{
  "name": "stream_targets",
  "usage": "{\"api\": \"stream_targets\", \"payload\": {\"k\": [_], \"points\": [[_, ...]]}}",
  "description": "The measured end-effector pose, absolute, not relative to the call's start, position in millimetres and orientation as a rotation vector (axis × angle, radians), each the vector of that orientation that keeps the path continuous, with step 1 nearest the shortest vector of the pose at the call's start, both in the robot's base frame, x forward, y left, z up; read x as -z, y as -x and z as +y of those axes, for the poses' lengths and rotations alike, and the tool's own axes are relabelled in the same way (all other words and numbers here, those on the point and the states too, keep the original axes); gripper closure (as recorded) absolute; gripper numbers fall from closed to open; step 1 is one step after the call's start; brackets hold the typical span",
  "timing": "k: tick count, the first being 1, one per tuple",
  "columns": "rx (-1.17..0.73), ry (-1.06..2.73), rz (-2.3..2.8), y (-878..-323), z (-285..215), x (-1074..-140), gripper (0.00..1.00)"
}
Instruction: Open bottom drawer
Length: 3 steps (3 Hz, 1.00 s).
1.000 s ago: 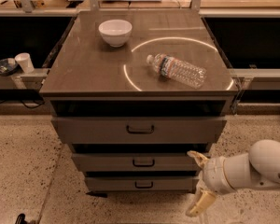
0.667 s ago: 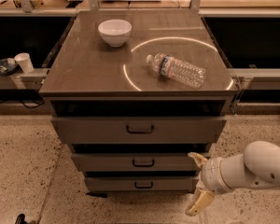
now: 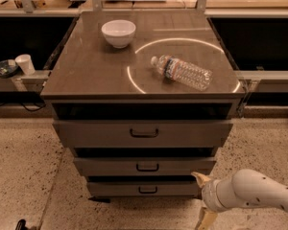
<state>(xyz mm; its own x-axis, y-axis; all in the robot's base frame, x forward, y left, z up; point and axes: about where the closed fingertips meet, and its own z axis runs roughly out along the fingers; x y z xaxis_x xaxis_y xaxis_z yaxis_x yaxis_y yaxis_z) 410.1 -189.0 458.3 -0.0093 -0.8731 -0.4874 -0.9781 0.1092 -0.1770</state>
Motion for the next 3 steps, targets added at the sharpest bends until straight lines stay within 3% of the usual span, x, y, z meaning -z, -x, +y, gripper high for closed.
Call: {"api": "stream_targets", "payload": {"k": [3], "points": [[-0.236,1.864,1.834,-439.8,-209.6,-410.8,0.00]]}}
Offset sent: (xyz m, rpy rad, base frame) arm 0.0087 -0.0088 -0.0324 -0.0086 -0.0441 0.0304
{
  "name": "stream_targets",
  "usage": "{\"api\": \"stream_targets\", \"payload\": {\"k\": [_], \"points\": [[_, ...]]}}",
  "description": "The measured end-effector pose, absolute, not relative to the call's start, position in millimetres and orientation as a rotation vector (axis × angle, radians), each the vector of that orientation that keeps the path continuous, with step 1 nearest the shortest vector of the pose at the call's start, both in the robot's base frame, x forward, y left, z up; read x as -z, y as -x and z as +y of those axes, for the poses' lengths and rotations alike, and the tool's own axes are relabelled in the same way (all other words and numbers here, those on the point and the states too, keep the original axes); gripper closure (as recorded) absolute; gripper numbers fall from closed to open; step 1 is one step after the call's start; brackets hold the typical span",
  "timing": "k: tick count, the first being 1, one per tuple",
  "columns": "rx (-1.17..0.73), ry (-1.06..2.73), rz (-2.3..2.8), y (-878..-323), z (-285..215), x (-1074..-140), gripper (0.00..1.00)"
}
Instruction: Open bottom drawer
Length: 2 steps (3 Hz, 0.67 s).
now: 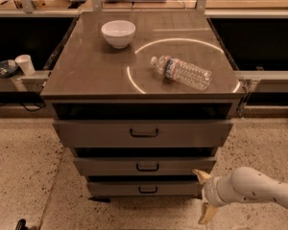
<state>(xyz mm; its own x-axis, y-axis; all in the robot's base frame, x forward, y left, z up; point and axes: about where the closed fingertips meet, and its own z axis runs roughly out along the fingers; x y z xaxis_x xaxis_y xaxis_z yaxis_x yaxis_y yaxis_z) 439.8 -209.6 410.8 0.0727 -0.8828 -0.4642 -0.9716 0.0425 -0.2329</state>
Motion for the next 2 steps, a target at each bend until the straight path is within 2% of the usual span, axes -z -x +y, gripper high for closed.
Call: {"api": "stream_targets", "payload": {"k": [2], "points": [[-0.317,1.952,1.808,-456.5,-222.6,-319.3,0.00]]}}
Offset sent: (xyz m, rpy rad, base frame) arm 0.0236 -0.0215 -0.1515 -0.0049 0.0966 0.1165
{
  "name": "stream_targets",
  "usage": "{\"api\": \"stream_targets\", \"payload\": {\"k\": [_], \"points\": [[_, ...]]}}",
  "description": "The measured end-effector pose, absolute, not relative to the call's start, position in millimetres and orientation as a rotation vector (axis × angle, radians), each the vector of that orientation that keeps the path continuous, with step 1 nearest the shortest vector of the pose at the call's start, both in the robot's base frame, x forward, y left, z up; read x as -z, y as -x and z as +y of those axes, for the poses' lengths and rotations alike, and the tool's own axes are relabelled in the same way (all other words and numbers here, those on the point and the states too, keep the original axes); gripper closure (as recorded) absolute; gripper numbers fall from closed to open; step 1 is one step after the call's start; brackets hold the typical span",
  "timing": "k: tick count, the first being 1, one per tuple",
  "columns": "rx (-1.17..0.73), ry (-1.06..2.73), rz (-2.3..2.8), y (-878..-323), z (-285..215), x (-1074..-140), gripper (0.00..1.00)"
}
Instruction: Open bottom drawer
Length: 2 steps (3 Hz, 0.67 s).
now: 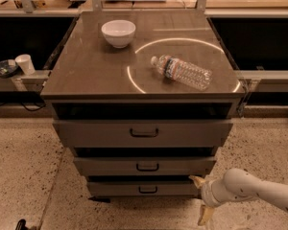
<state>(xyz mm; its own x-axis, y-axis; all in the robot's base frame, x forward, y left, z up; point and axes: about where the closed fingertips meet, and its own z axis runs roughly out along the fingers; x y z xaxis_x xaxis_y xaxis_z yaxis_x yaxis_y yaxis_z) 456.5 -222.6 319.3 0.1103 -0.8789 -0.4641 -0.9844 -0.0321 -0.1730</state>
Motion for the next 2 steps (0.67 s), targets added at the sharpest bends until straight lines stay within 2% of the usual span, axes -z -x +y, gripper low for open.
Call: {"api": "stream_targets", "payload": {"k": [2], "points": [[-0.365,2.022,1.801,-454.1,-221.5,-246.3,0.00]]}}
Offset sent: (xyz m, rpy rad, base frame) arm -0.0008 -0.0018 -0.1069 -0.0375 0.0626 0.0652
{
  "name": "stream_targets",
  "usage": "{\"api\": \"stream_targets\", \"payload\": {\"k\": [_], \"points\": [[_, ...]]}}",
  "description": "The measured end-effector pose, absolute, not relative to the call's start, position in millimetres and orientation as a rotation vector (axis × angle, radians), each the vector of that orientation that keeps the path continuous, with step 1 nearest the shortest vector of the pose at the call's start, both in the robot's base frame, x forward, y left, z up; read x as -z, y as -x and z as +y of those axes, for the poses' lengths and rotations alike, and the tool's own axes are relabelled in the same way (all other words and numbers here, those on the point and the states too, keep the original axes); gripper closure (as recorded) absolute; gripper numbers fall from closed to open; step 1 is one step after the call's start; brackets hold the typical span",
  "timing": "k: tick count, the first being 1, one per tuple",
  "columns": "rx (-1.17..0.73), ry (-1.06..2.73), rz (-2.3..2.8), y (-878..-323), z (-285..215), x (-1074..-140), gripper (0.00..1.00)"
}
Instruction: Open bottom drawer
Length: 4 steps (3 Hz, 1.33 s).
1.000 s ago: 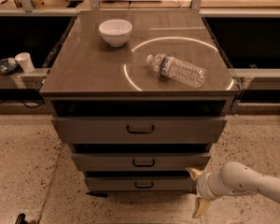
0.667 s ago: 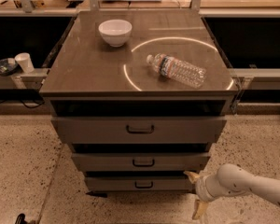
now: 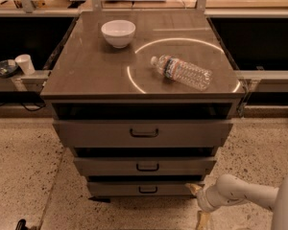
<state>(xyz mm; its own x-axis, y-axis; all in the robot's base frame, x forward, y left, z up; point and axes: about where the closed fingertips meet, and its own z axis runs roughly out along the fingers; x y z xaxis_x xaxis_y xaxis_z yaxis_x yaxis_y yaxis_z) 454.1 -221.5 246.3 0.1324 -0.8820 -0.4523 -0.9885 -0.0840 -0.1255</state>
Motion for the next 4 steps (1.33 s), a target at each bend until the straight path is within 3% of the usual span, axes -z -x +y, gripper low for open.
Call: {"api": "stream_targets", "payload": {"k": [2,4], "points": [[-0.313,1.986,1.797,-490.2,-226.9,-216.6,0.00],[-0.375,1.975,1.783,-534.1,-234.8,-187.2,0.03]]}}
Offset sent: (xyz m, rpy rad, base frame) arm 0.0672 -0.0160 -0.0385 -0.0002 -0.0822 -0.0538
